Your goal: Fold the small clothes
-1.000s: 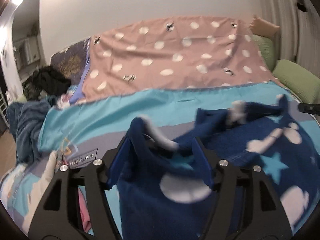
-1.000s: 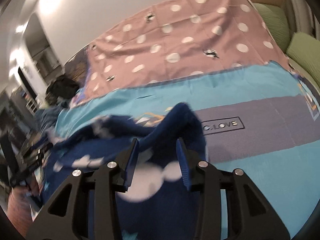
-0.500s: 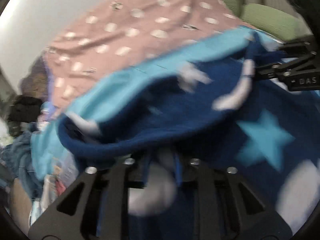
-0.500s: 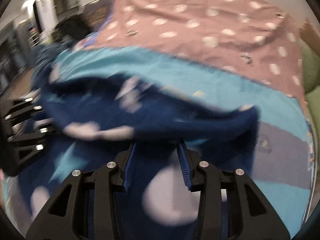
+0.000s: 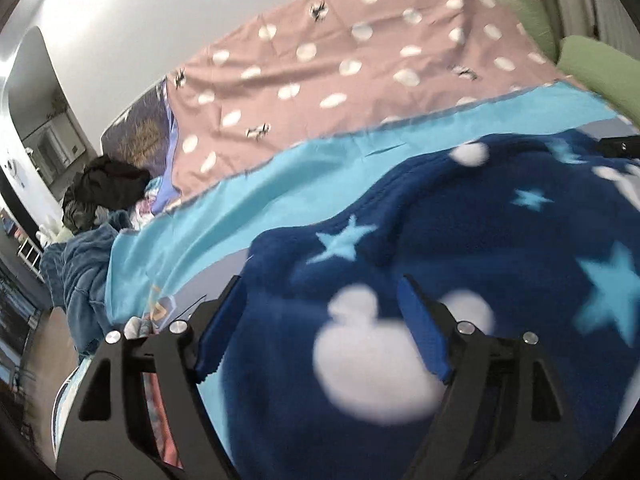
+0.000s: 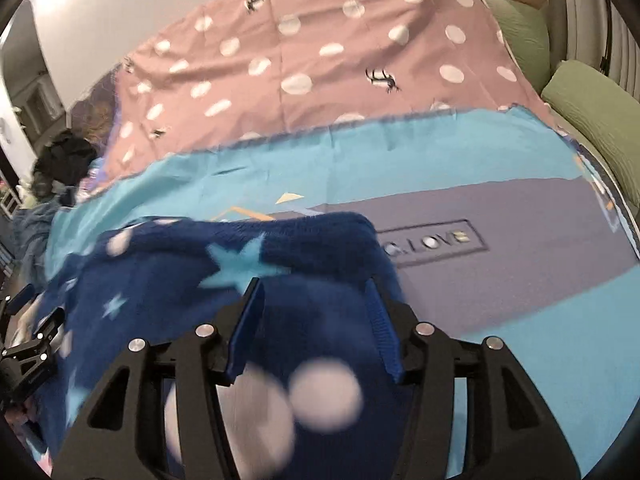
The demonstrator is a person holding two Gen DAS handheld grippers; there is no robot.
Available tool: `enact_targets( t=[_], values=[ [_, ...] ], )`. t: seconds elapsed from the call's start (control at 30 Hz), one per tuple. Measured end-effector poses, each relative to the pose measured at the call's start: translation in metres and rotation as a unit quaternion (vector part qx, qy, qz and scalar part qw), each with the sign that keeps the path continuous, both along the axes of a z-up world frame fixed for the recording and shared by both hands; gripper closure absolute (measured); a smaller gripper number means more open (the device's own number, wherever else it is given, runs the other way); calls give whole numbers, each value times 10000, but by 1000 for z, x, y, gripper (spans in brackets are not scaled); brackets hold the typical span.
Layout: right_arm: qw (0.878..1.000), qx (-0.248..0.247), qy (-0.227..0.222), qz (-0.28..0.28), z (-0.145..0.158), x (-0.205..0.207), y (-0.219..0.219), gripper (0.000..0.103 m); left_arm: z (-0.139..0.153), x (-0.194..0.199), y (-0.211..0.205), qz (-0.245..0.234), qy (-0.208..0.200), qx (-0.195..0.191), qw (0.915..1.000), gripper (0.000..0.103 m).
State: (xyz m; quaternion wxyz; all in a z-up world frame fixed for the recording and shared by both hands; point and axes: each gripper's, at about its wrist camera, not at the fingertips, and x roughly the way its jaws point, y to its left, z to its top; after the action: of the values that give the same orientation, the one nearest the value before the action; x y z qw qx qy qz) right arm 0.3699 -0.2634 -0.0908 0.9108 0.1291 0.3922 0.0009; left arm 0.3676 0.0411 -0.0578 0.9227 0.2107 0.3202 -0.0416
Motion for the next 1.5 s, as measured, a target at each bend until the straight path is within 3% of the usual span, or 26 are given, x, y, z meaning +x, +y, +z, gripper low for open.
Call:
enact_targets(
  t=[0.1,0.2,0.4,0.5,0.57,0.6,0.67,0.7,0.83,0.9,0.97,1.07,1.1,1.13,1.17,1.2,1.27,1.3,1.37,1.43,1.5],
  values=[
    [9998,42,-23,199,8,-46,-11,48,10,-50,14,-158,-181,123,9996,23],
    [9996,96,37,248,7,-97,-26,44,12,-100,37,-46,-163,-61,9998,20],
    [9944,1006,311,104,-13,-199,-55,41,3,-182,95,451,292,-1253,9907,17],
    [9878,1465,493,213,-24,-224,-50,37,-12,-203,101,383,609,-1468,9865,17],
    [9811,1826,573,294,-31,-233,-46,37,-21,-209,100,291,910,-1854,9780,17],
    [9766,2022,641,366,-35,-235,-42,36,-25,-210,101,227,1088,-2214,9688,17],
    [9698,2300,699,416,-40,-231,-34,33,-28,-206,98,138,1234,-2690,9551,17],
    [9682,2373,685,397,-40,-229,-32,31,-29,-204,96,145,1242,-2773,9526,17],
    [9568,2845,588,83,-47,-209,-34,28,-42,-178,98,582,1275,-3214,9365,17],
    [9514,3029,547,-78,-51,-198,-38,27,-54,-161,109,1026,1390,-3481,9214,17],
    [9498,3086,486,-160,-52,-192,-40,26,-61,-152,121,1179,1403,-3973,8992,17],
    [9525,3011,436,-141,-53,-185,-37,24,-61,-144,129,1269,1354,-4343,8814,20],
    [9550,2934,400,-145,-53,-182,-35,24,-62,-139,130,1309,1334,-4443,8762,25],
    [9578,2845,375,-158,-53,-179,-32,24,-62,-135,130,1313,1323,-4447,8760,31],
    [9603,2761,352,-176,-52,-176,-29,25,-62,-131,129,1254,1321,-4449,8769,46],
    [9630,2669,315,-217,-51,-173,-27,42,-61,-128,128,1173,1341,-4498,8752,56],
    [9653,2577,291,-290,-52,-168,-26,77,-57,-131,131,1131,1285,-4684,8668,67],
    [9596,2788,299,-233,-53,-166,-28,84,-54,-133,133,1109,1251,-4722,8655,71],
    [9527,3019,206,-287,-48,-170,-35,87,-37,-142,132,1000,1077,-4681,8713,74],
    [9600,2794,-86,-182,-27,-181,-36,89,-21,-156,129,819,913,-4544,8823,77],
    [9647,2615,-313,-66,-7,-197,-36,89,-3,-177,126,612,824,-4494,8874,77]
  ],
)
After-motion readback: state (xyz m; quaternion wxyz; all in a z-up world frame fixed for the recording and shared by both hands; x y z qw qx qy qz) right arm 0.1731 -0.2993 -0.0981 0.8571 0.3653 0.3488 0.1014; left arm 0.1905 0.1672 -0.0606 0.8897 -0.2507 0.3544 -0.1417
